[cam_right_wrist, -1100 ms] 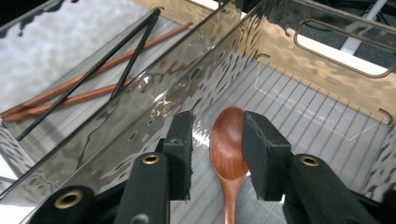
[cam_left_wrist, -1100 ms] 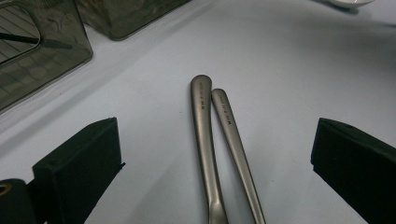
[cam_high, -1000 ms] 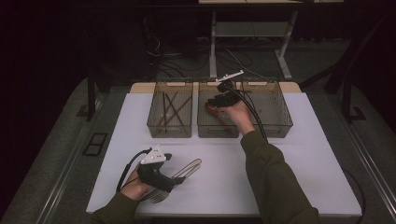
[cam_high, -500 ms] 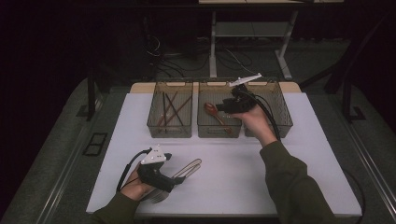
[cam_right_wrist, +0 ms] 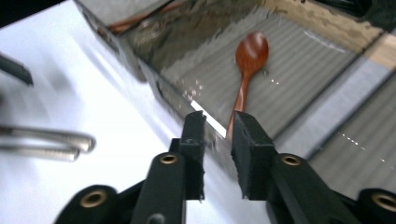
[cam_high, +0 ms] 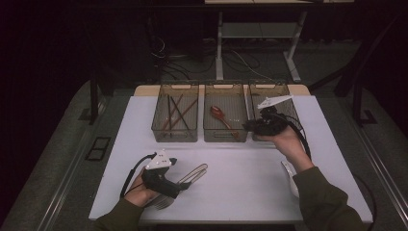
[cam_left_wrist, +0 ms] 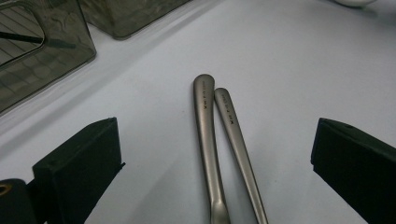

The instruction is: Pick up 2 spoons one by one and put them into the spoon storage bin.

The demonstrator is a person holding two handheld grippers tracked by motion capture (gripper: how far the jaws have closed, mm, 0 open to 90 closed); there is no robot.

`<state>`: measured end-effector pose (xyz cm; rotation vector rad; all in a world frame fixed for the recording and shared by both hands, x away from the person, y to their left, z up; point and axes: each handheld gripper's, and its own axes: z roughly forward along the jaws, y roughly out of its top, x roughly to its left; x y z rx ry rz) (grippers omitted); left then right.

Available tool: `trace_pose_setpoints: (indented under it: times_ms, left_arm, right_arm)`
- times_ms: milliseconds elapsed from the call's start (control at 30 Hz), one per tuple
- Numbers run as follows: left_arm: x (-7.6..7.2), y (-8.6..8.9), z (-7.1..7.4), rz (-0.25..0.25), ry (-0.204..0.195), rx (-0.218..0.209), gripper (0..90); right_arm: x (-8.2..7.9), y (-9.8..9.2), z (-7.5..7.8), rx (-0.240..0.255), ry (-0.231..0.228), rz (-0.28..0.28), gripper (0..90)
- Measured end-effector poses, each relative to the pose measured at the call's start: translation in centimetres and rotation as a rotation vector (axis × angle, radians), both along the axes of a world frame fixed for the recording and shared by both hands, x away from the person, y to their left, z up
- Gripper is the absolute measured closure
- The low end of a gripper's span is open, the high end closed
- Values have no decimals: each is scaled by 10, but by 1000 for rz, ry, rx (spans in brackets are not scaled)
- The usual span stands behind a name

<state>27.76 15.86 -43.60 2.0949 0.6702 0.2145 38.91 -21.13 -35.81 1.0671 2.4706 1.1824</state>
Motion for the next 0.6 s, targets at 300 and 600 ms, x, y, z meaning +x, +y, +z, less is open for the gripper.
trace_pose_setpoints:
  times_ms: [300, 600]
  left_arm:
    - [0, -1, 0, 4, 2, -1, 7]
    - [0, 0, 0, 4, 1, 2, 7]
  right_arm:
    - [-32, -36, -19, -31, 17, 1, 892]
    - [-55, -72, -40, -68, 70, -39, 894]
